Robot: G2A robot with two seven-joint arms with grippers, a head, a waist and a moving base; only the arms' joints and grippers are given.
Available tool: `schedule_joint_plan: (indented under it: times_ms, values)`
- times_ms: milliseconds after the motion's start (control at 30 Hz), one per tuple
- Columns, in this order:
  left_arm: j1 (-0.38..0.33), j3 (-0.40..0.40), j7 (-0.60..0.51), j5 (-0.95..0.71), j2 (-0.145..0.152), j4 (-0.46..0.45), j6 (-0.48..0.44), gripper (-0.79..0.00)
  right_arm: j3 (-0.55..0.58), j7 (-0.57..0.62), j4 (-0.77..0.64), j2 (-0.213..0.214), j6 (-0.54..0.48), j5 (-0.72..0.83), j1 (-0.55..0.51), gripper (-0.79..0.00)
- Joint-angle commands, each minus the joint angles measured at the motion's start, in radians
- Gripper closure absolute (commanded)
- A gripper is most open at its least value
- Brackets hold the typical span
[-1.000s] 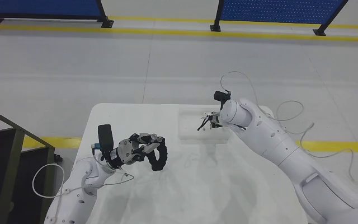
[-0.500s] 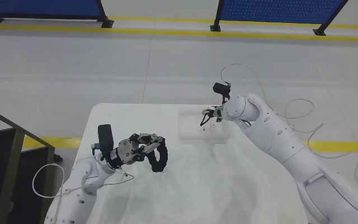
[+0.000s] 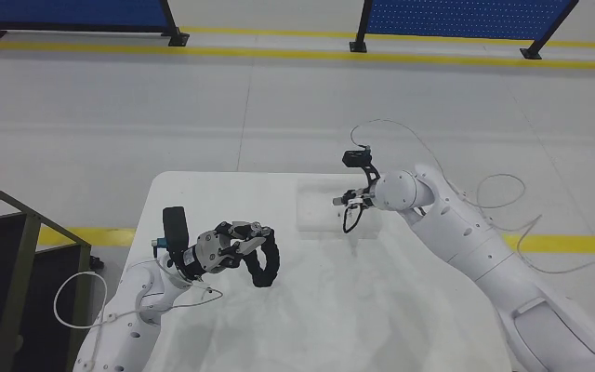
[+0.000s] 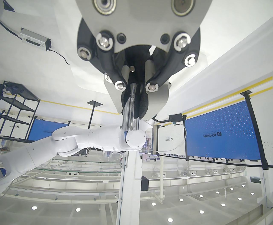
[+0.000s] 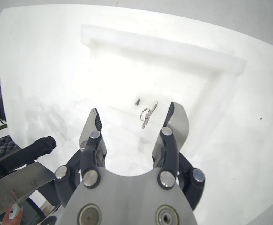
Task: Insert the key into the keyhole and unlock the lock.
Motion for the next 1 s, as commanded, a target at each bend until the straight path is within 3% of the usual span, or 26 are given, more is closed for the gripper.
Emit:
schedule_joint_plan:
  times_ms: [0, 367, 967]
  values:
    - [0.0, 0.0, 0.0, 0.0, 0.0, 0.0, 0.0, 0.0, 0.001, -0.003, -0.003, -0.001, 0.003, -0.009, -0.011, -0.4]
    - [0.0, 0.0, 0.0, 0.0, 0.0, 0.0, 0.0, 0.0, -0.001, 0.027, -0.023, -0.01, 0.035, -0.086, -0.037, -0.302]
    - [0.0, 0.0, 0.0, 0.0, 0.0, 0.0, 0.0, 0.0, -0.026, 0.027, 0.01, -0.055, 0.101, -0.199, -0.029, -0.231]
